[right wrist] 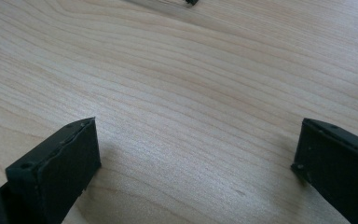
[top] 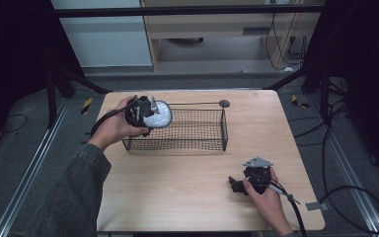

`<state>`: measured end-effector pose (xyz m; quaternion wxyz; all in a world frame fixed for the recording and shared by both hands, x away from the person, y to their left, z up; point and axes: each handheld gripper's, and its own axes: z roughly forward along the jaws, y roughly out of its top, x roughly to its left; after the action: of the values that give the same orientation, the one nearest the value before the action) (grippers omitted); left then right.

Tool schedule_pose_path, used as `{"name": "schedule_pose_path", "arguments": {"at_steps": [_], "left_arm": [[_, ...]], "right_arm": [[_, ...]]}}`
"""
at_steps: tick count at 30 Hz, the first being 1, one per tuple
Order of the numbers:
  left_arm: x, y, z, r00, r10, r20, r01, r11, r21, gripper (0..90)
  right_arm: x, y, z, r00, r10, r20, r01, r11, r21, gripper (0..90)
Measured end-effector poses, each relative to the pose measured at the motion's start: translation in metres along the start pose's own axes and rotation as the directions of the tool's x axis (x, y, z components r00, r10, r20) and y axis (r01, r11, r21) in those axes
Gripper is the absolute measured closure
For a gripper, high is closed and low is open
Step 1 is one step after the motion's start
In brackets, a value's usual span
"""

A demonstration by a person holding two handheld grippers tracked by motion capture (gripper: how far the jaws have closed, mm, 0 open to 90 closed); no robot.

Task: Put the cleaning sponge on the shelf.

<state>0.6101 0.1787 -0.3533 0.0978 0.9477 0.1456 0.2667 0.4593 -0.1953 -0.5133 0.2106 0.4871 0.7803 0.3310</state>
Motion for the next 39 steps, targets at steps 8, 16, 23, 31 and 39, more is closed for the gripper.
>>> {"name": "schedule_pose_path", "arguments": {"at_steps": [8,16,23,31,39], "left_arm": [[0.004,-0.001,0.013,0.9997,-0.012,0.022,0.012,0.9999,0.009,16.7],[0.010,-0.004,0.023,0.9990,-0.024,0.037,0.025,0.9997,-0.007,16.4],[0.009,-0.003,0.033,0.9985,-0.020,0.051,0.019,0.9998,0.006,16.3],[0.009,-0.002,0.043,0.9978,-0.016,0.064,0.015,0.9997,0.021,16.2],[0.008,-0.002,0.048,0.9972,0.006,0.075,-0.008,0.9995,0.031,15.4]], "right_arm": [[0.000,0.000,0.000,1.0000,-0.004,0.001,0.004,1.000,-0.001,0.4],[0.000,0.000,0.000,1.0000,-0.001,0.000,0.001,1.000,0.000,0.4],[0.000,0.000,0.000,1.0000,0.002,-0.001,-0.002,1.000,0.000,0.4],[0.000,0.000,0.000,1.0000,0.001,-0.001,-0.001,1.000,0.000,0.4],[0.000,0.000,0.000,1.0000,0.001,-0.001,-0.001,1.000,-0.001,0.4]]}}
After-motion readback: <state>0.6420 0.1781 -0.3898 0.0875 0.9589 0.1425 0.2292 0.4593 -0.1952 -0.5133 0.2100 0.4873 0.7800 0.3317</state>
